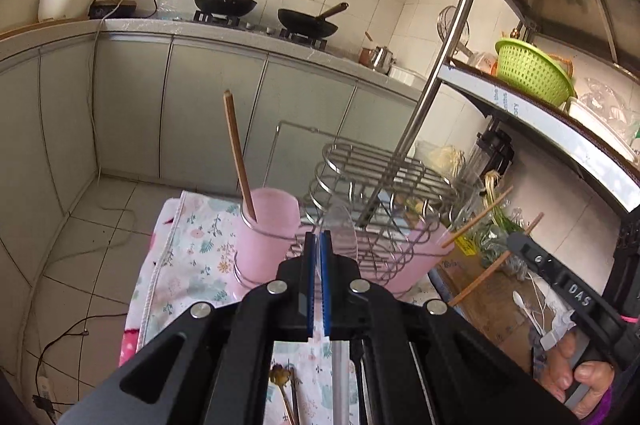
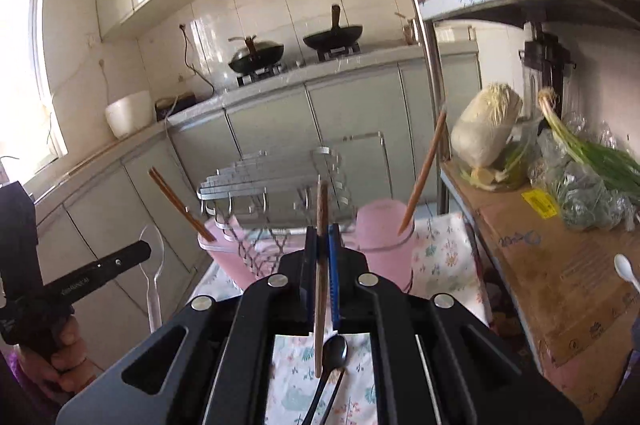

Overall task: Organize utensils
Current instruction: 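Lift the white spoon and wooden chopstick up above the pink holder, then open the left tool over the pink cup while the right tool releases its chopstick into the other cup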

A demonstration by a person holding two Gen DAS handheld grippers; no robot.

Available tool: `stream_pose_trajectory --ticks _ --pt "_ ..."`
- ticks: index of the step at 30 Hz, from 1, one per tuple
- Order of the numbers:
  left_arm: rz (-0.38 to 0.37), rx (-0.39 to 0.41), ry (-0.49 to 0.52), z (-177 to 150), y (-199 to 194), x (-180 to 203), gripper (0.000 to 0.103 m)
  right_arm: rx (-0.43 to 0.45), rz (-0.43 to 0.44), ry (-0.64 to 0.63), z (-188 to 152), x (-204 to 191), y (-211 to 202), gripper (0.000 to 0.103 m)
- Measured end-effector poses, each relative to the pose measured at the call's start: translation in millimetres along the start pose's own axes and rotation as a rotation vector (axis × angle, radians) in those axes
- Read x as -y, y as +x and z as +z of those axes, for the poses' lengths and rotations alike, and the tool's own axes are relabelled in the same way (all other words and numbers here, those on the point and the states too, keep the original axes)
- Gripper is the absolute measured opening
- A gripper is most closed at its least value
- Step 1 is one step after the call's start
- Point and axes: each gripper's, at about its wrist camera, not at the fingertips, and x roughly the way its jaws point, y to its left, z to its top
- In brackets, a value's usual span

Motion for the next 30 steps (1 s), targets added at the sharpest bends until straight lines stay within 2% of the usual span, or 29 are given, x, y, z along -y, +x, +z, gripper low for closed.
stream_pose_trajectory --ticks 3,8,14,17,21,25,30 --pt "-0.003 0.060 -0.006 22.1 -0.1 -0.9 0.002 0.105 0.005 -0.022 26.6 -1.3 -13.3 0.006" --pt "0.003 0.198 -0.004 58.3 -7.1 0.3 0.002 0.214 -0.009 -0.066 68.1 -6.0 -27.6 0.006" --pt "0.059 0.352 0.014 89.0 -9.3 4.7 0.002 0.279 -0.069 -0.135 104.0 -11.2 -30.5 0.006" --pt "0.083 0.407 0.024 96.5 -6.2 7.5 0.002 0.270 -0.099 -0.164 110.5 -11.9 -18.6 0.006" --pt "0.136 0.474 0.065 96.9 1.5 13.6 0.002 0.221 -0.132 -0.183 103.0 -8.4 4.6 0.006" --pt "0.191 0.509 0.105 94.6 17.4 17.6 0.002 0.128 -0.117 -0.162 84.4 1.8 30.6 0.006" --pt "0.256 0.559 0.182 82.0 42.1 25.1 0.002 0.077 -0.112 -0.150 66.8 8.0 43.3 0.006"
